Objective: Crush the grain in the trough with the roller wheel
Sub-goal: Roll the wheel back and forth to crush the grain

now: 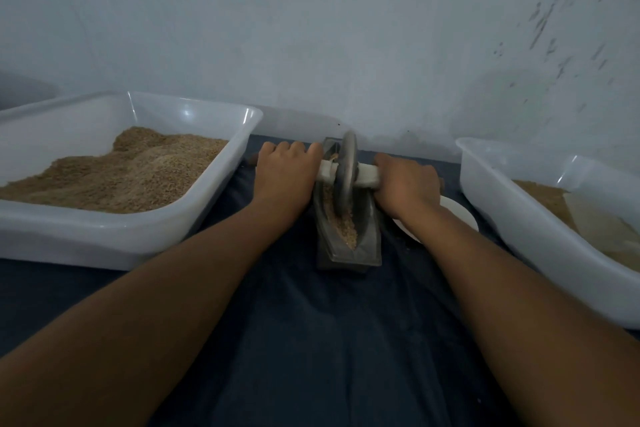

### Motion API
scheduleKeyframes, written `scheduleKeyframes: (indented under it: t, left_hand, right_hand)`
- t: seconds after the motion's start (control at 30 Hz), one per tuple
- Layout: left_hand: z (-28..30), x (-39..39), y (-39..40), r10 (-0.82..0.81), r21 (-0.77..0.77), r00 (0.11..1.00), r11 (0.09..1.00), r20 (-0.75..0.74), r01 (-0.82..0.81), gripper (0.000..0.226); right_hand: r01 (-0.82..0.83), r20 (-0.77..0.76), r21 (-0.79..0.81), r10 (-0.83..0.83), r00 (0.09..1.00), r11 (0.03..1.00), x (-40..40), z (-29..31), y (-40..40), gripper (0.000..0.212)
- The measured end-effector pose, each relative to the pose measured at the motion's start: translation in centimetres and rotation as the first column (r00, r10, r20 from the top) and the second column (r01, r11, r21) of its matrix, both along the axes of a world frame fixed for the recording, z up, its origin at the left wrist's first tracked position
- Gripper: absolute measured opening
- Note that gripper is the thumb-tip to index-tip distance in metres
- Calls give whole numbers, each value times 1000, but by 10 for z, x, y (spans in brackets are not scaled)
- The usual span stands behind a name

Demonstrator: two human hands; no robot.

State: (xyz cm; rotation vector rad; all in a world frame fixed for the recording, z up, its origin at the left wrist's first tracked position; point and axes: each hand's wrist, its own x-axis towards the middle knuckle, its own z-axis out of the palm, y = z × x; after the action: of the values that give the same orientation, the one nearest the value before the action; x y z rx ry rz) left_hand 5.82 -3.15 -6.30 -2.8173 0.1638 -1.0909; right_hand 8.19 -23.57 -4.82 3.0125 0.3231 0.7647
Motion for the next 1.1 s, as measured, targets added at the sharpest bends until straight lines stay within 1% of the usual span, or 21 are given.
scheduleKeyframes:
  t: [0.13, 0.23, 0.4, 0.57, 0.67, 0.8, 0.93, 1.1]
  left_hand:
    - [2, 7, 0, 3, -3, 1000, 1000, -4, -3, 15]
    - [3, 12, 1, -1, -3, 1000, 1000, -9, 1, 13]
    - [3, 18, 1, 1, 3, 1000, 1000, 14, -1, 10]
    - [-1, 14, 1, 2, 15, 999, 1000, 44, -3, 11]
    - [-3, 7, 0, -6, 12, 998, 1000, 59, 5, 14]
    - [-5, -6, -1, -11, 3, 998, 1000, 68, 11, 17]
    - [-6, -17, -3, -22, 2, 997, 1000, 74, 22, 17]
    - [-12, -28, -5, -10, 4, 993, 1000, 116, 10, 14]
  right_hand:
    - [11, -40, -23, -11, 999, 1000, 8, 5, 2, 13]
    - [20, -94, -11, -21, 995, 1000, 14, 9, 4, 13]
    - [24, -98, -3, -24, 995, 1000, 19, 9, 5, 18]
    - [-8, -39, 34, 10, 999, 999, 12, 4, 5, 12]
    - [-13, -10, 30, 13, 1000, 999, 4, 1, 4, 9]
    - [-45, 70, 39, 42, 997, 998, -8, -3, 2, 7]
    - [-57, 96, 31, 54, 994, 998, -19, -8, 0, 8]
    - [-81, 124, 81, 71, 990, 993, -31, -13, -3, 10]
